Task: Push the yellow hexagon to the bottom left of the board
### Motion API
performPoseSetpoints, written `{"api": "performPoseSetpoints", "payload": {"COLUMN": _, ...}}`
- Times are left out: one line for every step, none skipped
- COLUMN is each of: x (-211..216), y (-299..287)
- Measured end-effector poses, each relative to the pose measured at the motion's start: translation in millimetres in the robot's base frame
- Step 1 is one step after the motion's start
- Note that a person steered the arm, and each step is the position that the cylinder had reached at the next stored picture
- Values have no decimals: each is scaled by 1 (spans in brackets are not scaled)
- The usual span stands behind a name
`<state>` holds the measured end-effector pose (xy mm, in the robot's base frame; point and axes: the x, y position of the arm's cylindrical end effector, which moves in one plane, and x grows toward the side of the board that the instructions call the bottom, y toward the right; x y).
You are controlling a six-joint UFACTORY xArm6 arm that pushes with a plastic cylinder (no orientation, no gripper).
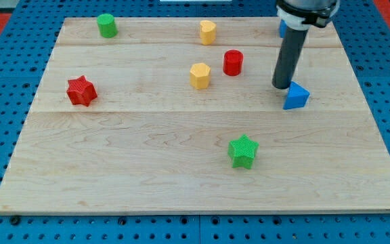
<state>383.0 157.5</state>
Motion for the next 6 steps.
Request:
{"api": "performPoseSetpoints", "payload": {"x": -38, "y": 0}}
{"api": "performPoseSetpoints", "payload": {"x": -46, "y": 0}}
{"api": "performPoseSetpoints", "payload": {"x": -47, "y": 0}}
{"api": "performPoseSetpoints", "payload": {"x": -55, "y": 0}}
{"api": "performPoseSetpoints", "payload": {"x": -59, "y": 0}}
{"api": "performPoseSetpoints", "payload": {"x": -63, "y": 0}}
